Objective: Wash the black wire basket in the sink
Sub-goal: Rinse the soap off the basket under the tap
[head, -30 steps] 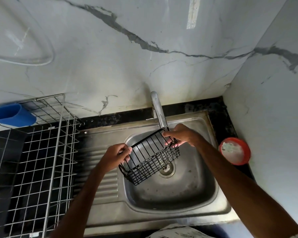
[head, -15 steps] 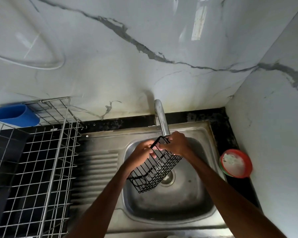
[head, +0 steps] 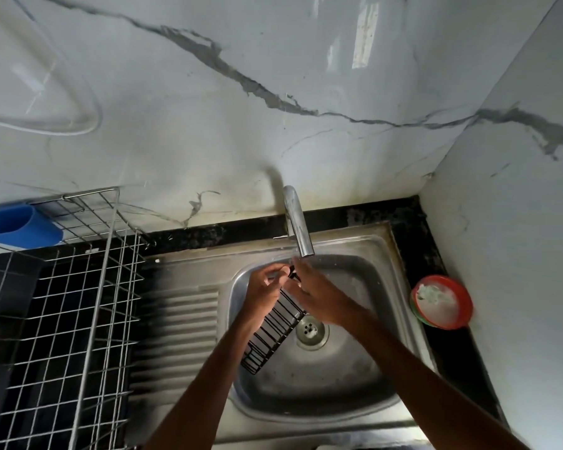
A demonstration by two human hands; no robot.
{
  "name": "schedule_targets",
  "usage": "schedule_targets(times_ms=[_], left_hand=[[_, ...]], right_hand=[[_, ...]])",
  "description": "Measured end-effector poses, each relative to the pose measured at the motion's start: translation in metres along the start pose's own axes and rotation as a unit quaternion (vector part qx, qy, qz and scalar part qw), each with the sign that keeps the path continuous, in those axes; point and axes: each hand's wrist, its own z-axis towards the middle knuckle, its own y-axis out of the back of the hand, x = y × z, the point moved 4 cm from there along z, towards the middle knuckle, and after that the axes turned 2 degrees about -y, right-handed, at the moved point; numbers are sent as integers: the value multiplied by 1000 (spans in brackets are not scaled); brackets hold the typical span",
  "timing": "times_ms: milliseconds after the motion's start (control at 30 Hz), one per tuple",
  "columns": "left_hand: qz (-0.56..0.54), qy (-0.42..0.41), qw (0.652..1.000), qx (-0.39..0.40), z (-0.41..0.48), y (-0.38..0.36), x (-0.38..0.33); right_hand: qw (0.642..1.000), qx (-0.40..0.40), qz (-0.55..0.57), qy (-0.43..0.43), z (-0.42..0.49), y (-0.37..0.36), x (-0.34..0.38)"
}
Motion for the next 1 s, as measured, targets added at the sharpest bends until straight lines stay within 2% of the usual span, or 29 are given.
schedule_targets(times_ms=[100, 233, 300, 367, 500, 633, 833, 933, 1000], left_hand=[[-11, -9, 1000, -15, -2, 3, -4], [-49, 10, 998, -38, -10, 8, 9], [-62, 11, 997, -44, -12, 10, 11], [-66, 12, 997, -41, -13, 10, 10], [-84, 21, 996, -38, -15, 13, 12], [-79, 41, 996, -30, -13, 21, 15], [-104, 53, 993, -32, -16, 31, 10], [-118, 54, 990, -50, -18, 34, 10], [-127, 67, 987, -65, -17, 35, 8]], right_hand=[[996, 22, 69, -47, 6, -2, -1], [969, 46, 188, -153, 17, 2, -36], [978, 45, 161, -126, 13, 1, -28], [992, 21, 115, -50, 6, -1, -4], [996, 26, 86, -9, 4, -16, 14], [981, 51, 160, -94, 32, -4, -5], [931, 42, 277, -232, 51, 2, -33], [935, 27, 233, -265, 58, -4, -42], [948, 5, 197, -251, 61, -9, -37]])
